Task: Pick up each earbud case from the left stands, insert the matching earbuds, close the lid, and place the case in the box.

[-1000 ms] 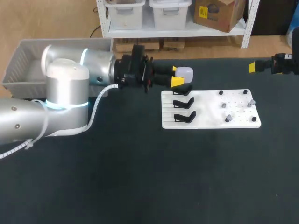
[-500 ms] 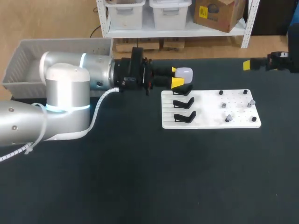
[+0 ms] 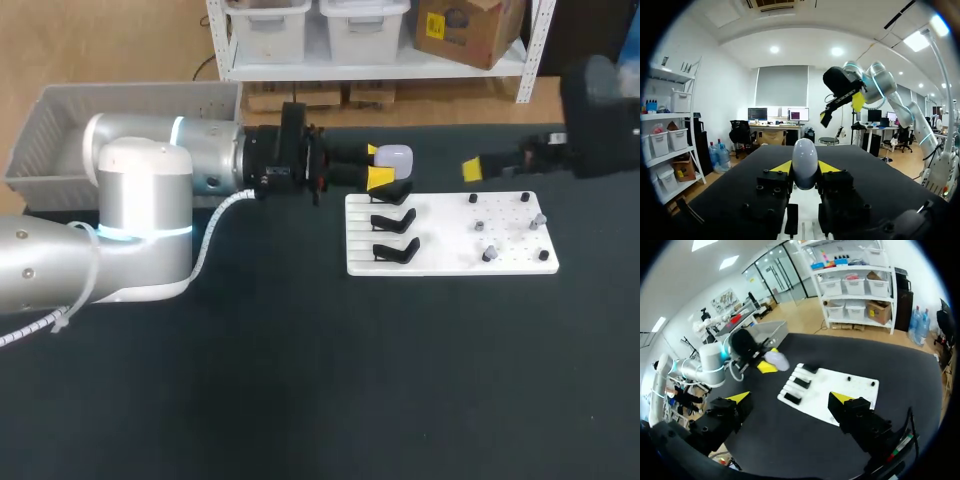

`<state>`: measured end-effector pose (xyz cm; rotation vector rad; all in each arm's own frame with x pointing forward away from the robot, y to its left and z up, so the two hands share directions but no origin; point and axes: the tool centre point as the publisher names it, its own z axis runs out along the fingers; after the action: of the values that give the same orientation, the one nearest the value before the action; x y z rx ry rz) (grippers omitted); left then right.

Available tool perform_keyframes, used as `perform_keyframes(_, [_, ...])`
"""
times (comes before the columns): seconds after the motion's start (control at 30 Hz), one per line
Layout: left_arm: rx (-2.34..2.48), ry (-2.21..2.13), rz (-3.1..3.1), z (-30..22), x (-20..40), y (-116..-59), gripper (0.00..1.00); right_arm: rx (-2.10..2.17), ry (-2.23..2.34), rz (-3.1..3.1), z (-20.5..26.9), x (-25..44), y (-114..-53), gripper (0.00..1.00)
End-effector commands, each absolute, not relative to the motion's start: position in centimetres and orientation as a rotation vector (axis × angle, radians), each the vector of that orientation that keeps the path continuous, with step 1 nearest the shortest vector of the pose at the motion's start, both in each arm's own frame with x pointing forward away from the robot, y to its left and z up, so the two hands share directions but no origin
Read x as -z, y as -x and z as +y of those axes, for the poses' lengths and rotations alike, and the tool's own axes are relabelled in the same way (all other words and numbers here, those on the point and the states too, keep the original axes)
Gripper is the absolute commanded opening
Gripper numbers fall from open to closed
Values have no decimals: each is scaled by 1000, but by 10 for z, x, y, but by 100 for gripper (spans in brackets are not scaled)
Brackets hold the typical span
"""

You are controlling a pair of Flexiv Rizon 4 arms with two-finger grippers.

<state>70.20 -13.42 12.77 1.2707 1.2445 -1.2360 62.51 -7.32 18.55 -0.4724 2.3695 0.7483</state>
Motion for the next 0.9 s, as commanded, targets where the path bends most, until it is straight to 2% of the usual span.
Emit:
perform_keyframes(0.03, [1229,-1264,1245,-134,-128,-700,0,-638,444,2418,-45,-186,-623,100])
perform_keyframes(0.5, [1229,-1264,1245,-134,-128,-700,0,-586,469,2501,-7,-169,-641,100])
perform_keyframes(0.9, [1229,-1264,1245,-134,-128,-700,0,-600,454,2549,-5,-149,-663,100])
